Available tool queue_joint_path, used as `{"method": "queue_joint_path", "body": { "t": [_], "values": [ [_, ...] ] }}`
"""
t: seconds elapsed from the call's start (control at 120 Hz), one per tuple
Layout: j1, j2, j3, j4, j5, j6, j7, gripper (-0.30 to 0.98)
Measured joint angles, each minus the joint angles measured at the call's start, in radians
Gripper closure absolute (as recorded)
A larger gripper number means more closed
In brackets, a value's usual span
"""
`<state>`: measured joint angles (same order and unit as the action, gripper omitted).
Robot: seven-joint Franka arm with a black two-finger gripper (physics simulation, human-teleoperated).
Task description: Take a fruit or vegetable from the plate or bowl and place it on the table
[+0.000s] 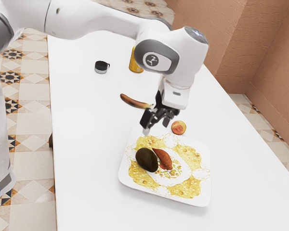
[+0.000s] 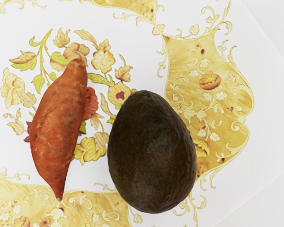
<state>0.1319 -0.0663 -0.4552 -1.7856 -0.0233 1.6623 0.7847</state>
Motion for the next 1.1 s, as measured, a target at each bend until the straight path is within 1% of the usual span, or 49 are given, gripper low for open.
{"method": "queue_joint_path", "body": {
  "t": [0.125,0.267,0.467,0.658,0.825,1.1],
  "values": [
    [0.028,-0.023,-0.012,-0.070,-0.027,0.052,0.041,0.00],
    [0.001,-0.040,-0.043,-0.121,-0.054,0.115,0.079,0.00],
    [0.004,-0.061,-0.045,-0.204,-0.074,0.192,0.118,0.00],
    [0.006,-0.054,-0.041,-0.219,-0.078,0.244,0.145,0.00],
    [0.009,-0.020,-0.028,-0.218,-0.077,0.274,0.161,0.00],
    [0.013,0.008,-0.019,-0.229,-0.075,0.299,0.144,0.00]
  ]
}}
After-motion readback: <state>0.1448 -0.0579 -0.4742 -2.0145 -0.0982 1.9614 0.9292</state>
